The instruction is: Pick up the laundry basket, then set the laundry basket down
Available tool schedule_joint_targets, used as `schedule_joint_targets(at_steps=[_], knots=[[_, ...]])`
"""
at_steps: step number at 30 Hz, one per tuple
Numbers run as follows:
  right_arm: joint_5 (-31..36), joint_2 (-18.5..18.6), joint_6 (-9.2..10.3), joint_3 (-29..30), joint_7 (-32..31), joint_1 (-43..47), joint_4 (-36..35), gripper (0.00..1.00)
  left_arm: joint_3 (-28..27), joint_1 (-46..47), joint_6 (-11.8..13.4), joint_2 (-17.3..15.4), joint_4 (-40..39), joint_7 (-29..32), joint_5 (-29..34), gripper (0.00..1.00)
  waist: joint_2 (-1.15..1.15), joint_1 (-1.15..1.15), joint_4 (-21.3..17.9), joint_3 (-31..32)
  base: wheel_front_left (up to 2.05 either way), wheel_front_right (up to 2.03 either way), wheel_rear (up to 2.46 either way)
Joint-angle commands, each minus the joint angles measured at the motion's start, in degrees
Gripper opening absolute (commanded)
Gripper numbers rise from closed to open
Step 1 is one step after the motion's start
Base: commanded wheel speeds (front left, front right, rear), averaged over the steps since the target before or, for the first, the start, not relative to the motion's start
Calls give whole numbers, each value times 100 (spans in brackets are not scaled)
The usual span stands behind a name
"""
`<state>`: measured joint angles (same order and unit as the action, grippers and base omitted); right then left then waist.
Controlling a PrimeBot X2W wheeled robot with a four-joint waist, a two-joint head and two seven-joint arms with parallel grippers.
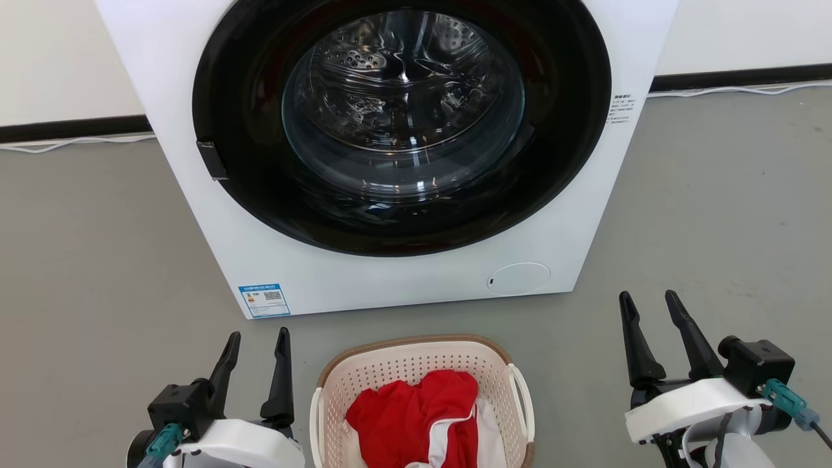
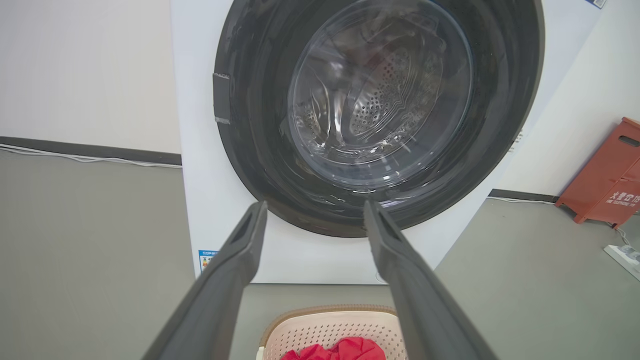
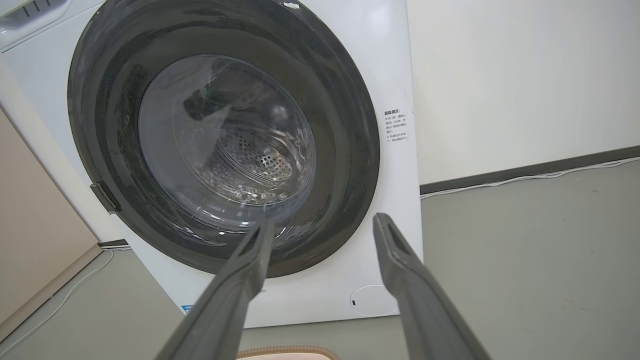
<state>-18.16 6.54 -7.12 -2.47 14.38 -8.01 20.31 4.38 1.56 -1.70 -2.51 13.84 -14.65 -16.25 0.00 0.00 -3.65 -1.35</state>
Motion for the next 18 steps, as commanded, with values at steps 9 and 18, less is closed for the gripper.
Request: schedule_joint_targets(at_steps=[9,18], knots=[[-214,-74,4,23,-74,131,224,0,-35,-63,-23,40,306,72,-253,0,0,2,14,-1,0,0,0],[-747,-96,1,87,-223,144,154,0,-106,-33,-65,34,278,218,-799,0,0,1,41,7,0,0,0]])
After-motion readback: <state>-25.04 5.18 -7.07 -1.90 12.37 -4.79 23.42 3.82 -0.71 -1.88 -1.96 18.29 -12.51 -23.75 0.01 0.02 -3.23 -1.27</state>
